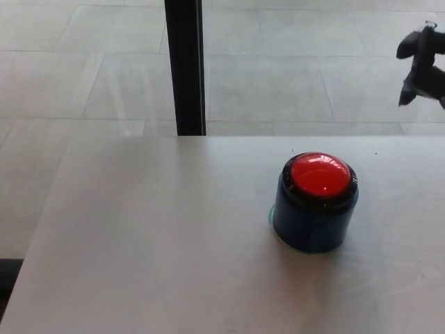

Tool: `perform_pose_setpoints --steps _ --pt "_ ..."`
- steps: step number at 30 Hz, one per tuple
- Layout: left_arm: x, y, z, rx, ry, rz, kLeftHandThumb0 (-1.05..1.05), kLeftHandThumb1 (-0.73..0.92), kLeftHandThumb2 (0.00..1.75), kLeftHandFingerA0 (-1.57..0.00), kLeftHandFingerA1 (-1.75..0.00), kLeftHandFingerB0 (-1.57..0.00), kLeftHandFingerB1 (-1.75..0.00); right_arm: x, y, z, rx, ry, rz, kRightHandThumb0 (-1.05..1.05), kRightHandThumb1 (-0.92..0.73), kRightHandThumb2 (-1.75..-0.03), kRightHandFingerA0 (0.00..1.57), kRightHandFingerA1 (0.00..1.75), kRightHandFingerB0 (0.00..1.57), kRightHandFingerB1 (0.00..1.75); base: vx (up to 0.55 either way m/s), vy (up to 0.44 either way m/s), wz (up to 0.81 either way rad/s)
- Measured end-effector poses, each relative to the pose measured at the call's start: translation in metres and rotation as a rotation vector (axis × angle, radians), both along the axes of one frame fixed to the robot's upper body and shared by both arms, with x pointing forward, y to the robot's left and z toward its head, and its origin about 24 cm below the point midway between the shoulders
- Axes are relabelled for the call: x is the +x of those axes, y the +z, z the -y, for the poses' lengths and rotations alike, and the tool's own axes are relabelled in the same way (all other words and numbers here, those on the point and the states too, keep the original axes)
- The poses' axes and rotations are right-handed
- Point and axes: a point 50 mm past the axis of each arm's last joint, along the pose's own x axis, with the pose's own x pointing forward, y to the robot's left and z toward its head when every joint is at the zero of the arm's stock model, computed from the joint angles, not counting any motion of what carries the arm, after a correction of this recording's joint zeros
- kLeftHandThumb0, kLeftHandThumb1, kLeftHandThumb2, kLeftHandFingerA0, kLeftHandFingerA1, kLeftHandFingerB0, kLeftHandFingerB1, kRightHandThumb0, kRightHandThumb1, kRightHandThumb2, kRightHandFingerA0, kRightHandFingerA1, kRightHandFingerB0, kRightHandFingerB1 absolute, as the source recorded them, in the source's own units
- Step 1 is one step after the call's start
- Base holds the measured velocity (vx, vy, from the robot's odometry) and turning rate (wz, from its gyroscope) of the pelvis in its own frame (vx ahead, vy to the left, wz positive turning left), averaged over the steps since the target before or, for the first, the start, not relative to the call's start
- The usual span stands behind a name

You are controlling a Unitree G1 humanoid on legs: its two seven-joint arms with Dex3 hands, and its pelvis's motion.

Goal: The robot uses its right hand to press the red button kept in the middle of the desk

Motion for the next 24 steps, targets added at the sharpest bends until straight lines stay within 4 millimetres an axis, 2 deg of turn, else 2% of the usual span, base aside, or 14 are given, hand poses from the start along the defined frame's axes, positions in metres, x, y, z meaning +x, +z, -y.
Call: perform_pose_setpoints --steps 3,5,6,9,11,13,14,15,16,17,18,19,20,24 --pt "-0.002 -0.001 0.0 -0.004 0.006 -0.002 -0.74 0.92 1.16 -0.34 -1.18 -0.18 -0.86 0.0 0.01 0.0 0.015 0.01 0.027 -0.16 -0.43 -1.4 0.94 1.75 0.77 1.65 0.0 0.0 0.0" --pt "-0.004 -0.002 0.0 -0.006 0.01 -0.006 -0.73 0.92 1.17 -0.33 -1.18 -0.19 -0.88 -0.002 0.018 0.003 0.009 0.012 0.055 -0.12 -0.47 -1.41 0.97 1.75 0.8 1.58 0.0 0.0 0.0" --pt "-0.005 -0.002 0.0 -0.006 0.011 -0.011 -0.74 0.92 1.28 -0.45 -0.93 -0.26 -0.76 -0.003 0.023 0.005 0.002 0.009 0.069 -0.12 -0.45 -1.43 0.97 1.75 0.8 1.57 0.0 0.0 0.0" --pt "-0.007 -0.003 -0.001 -0.006 0.012 -0.017 -0.73 0.92 1.28 -0.46 -0.92 -0.28 -0.77 -0.009 0.033 0.02 0.004 -0.021 0.102 -0.16 -0.47 -1.31 0.95 1.75 0.81 1.59 0.0 0.0 0.0" --pt "-0.008 -0.004 -0.001 -0.006 0.011 -0.021 -0.73 0.92 1.17 -0.32 -1.18 -0.16 -0.85 -0.014 0.04 0.039 0.019 -0.065 0.124 -0.14 -0.52 -1.26 0.92 1.75 0.78 1.54 0.0 0.0 0.0" --pt "-0.009 -0.004 -0.001 -0.007 0.013 -0.023 -0.73 0.92 1.17 -0.32 -1.18 -0.16 -0.85 -0.021 0.047 0.059 0.024 -0.117 0.141 -0.14 -0.52 -1.26 0.92 1.75 0.78 1.54 0.0 0.0 0.0" --pt "-0.01 -0.005 -0.001 -0.008 0.015 -0.026 -0.75 0.92 1.27 -0.46 -0.93 -0.27 -0.77 -0.027 0.051 0.073 0.029 -0.155 0.153 -0.1 -0.56 -1.2 0.92 1.75 0.79 1.47 0.0 0.0 0.0" --pt "-0.009 -0.004 -0.001 -0.008 0.014 -0.024 -0.75 0.92 1.27 -0.46 -0.93 -0.27 -0.77 -0.03 0.053 0.082 0.029 -0.179 0.156 -0.1 -0.56 -1.2 0.92 1.75 0.79 1.47 0.0 0.0 0.0" --pt "-0.009 -0.004 -0.001 -0.008 0.013 -0.024 -0.74 0.92 1.27 -0.45 -0.91 -0.28 -0.76 -0.036 0.055 0.096 0.03 -0.218 0.161 -0.17 -0.56 -1.19 1.22 1.38 0.92 1.16 0.0 0.0 0.0" --pt "-0.009 -0.004 -0.001 -0.006 0.013 -0.025 -0.73 0.92 1.18 -0.32 -1.14 -0.21 -0.88 -0.043 0.056 0.109 0.024 -0.257 0.166 -0.17 -0.55 -1.18 1.21 1.36 0.92 1.14 0.0 0.0 0.0" --pt "-0.009 -0.004 -0.001 -0.006 0.013 -0.026 -0.73 0.92 1.18 -0.32 -1.14 -0.21 -0.88 -0.049 0.056 0.119 0.013 -0.286 0.17 -0.17 -0.55 -1.18 1.21 1.36 0.92 1.14 0.0 0.0 0.0" --pt "-0.01 -0.004 -0.001 -0.005 0.013 -0.026 -0.73 0.92 1.19 -0.36 -1.17 -0.24 -0.89 -0.057 0.056 0.131 -0.004 -0.325 0.171 -0.15 -0.54 -1.13 0.93 1.75 0.85 1.32 0.0 0.0 0.0" --pt "-0.01 -0.004 -0.002 -0.003 0.012 -0.028 -0.74 0.92 1.28 -0.45 -0.93 -0.26 -0.76 -0.065 0.054 0.143 -0.02 -0.364 0.172 -0.19 -0.53 -1.11 0.96 1.75 0.85 1.29 0.0 0.0 0.0" --pt "-0.01 -0.004 -0.002 -0.001 0.011 -0.03 -0.75 0.92 1.28 -0.5 -0.97 -0.31 -0.79 -0.093 0.041 0.178 -0.056 -0.48 0.167 -0.29 -0.47 -1.12 1.07 1.62 0.94 1.19 0.0 0.0 0.0"
